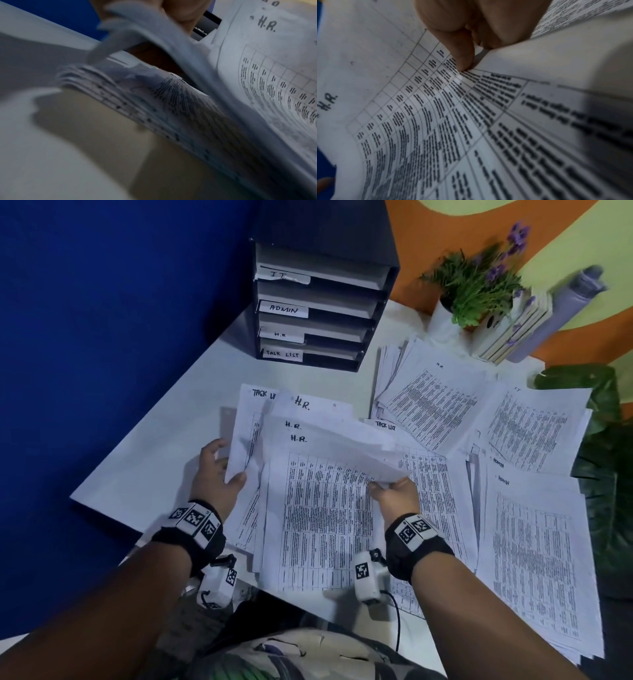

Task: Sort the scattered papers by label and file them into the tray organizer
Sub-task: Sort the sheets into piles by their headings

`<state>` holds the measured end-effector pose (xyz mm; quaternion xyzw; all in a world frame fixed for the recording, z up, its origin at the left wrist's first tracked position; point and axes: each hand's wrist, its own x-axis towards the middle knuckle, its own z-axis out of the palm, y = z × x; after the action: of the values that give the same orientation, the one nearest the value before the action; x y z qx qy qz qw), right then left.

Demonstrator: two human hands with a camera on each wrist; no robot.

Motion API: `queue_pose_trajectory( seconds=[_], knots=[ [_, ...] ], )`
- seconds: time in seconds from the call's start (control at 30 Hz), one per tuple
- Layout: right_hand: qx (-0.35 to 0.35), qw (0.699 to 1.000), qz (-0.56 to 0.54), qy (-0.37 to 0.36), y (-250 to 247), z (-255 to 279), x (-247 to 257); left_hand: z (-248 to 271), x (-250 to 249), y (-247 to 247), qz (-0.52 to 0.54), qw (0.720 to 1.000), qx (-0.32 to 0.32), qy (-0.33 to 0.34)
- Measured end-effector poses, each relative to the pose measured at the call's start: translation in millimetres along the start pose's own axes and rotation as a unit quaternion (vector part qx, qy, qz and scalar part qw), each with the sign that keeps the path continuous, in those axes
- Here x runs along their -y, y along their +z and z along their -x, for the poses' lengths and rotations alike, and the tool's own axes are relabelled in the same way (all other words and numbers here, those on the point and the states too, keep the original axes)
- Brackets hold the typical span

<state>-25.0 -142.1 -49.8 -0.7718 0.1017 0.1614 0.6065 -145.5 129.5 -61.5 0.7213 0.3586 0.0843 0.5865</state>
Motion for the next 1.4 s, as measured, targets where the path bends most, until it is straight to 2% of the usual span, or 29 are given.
queue_pose_trajectory(
  seconds=[0.1, 0.17, 0.3, 0.43, 0.5, 0.6, 0.73, 0.87, 0.97, 1.07, 1.17, 1.23, 1.3, 1.4],
  knots=[
    [0.011, 1.000, -0.021, -0.011, -1, 1, 3, 1, -2, -2, -0.049, 0.997, 0.048, 0.026],
    [0.018, 0.999, -0.034, -0.011, -1, 3, 6, 2, -7, 1, -0.075, 0.995, 0.066, 0.010],
    [0.013, 1.000, -0.018, -0.009, 3, -2, 3, 3, -10, 7, -0.113, 0.992, 0.034, -0.044],
    [0.011, 1.000, 0.008, -0.005, 2, -3, -1, 1, -7, 9, -0.073, 0.996, 0.005, -0.056],
    [0.004, 1.000, 0.020, 0.001, 0, -3, -3, 2, -8, 9, -0.091, 0.995, -0.009, -0.049],
    [0.004, 0.999, -0.017, 0.028, -3, -4, -7, -2, -6, 9, -0.104, 0.994, -0.013, -0.038],
    [0.016, 0.998, -0.043, 0.047, -2, -8, -7, 0, -12, 15, -0.102, 0.994, 0.003, -0.035],
    [0.026, 0.998, -0.044, 0.026, 7, -10, 5, 7, -25, 25, -0.045, 0.996, 0.052, -0.048],
    [0.022, 0.999, -0.038, 0.005, 16, -13, 18, -1, -22, 29, -0.100, 0.993, 0.056, -0.016],
    [0.084, 0.994, -0.064, 0.008, 15, -16, 23, -8, -29, 31, -0.103, 0.994, -0.012, -0.032],
    [0.181, 0.983, 0.031, -0.011, 11, -10, 25, -11, -39, 33, -0.081, 0.995, -0.047, -0.042],
    [0.151, 0.986, 0.052, -0.047, 8, -4, 26, -12, -42, 34, -0.095, 0.994, -0.041, -0.047],
    [0.064, 0.995, 0.023, -0.076, 1, -5, 30, -14, -40, 37, -0.076, 0.995, -0.046, -0.041],
    [-0.049, 0.993, 0.025, -0.101, -19, -19, 39, -13, -32, 37, -0.137, 0.990, -0.032, -0.020]
  ],
)
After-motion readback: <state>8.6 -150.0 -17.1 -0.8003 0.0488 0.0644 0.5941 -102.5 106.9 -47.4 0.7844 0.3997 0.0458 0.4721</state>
